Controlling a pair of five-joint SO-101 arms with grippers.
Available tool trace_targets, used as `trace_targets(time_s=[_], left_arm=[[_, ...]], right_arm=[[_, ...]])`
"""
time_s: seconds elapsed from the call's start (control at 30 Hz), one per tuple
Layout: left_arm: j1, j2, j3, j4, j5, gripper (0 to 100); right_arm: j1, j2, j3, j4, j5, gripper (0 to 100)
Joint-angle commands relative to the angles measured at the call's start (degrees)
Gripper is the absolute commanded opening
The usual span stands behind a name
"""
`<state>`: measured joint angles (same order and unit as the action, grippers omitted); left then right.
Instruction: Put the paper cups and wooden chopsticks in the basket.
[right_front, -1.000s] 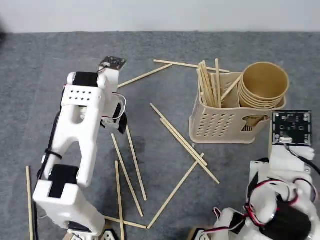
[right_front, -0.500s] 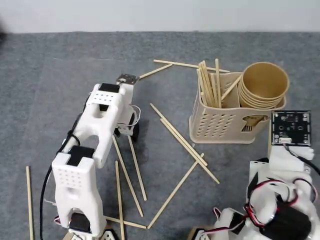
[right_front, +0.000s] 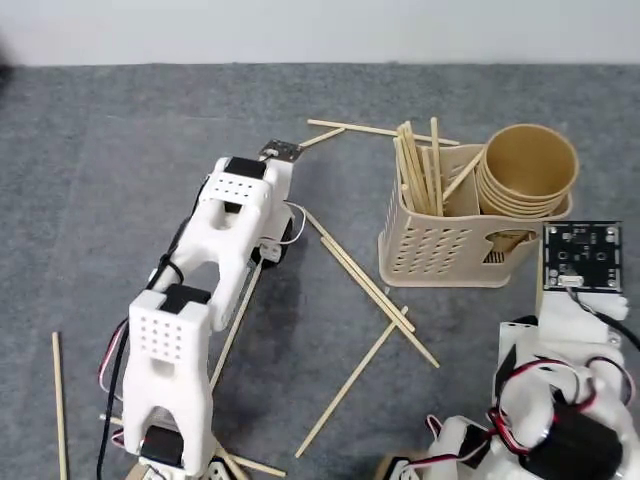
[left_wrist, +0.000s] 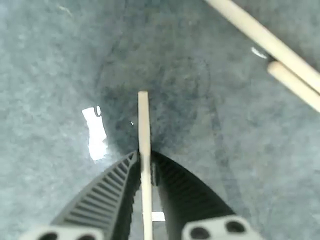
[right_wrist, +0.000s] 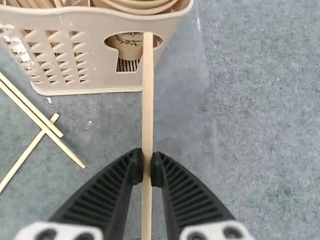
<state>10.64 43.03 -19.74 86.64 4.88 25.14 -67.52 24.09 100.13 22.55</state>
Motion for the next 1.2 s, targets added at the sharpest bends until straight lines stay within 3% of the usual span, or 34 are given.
trace_targets(time_s=[0.0, 0.23, 0.43, 0.67, 0.93, 1.17], left_arm=[[-0.3, 3.3, -5.3, 3.4, 0.7, 1], [0.2, 3.4, -21.7, 14.2, 0.6, 1], [0.0, 0.0, -26.2, 14.0, 0.6, 1], [-0.3, -11.6, -26.9, 13.9, 0.6, 1], [-0.4, -28.7, -26.9, 11.5, -0.5, 1], [-7.0, -38.5, -26.8, 6.3, -0.5, 1]], right_arm=[[0.0, -0.2, 0.1, 0.0, -0.4, 0.8], [-0.2, -0.2, -1.8, -0.2, -0.4, 0.8], [-0.2, 0.4, -9.0, -1.1, -0.7, 0.8], [-0.5, 0.4, -9.1, -13.3, -5.3, 0.8], [-13.2, 0.4, -9.1, -28.8, -14.3, 0.8], [-22.6, 2.2, -7.3, -48.2, -19.8, 0.8]])
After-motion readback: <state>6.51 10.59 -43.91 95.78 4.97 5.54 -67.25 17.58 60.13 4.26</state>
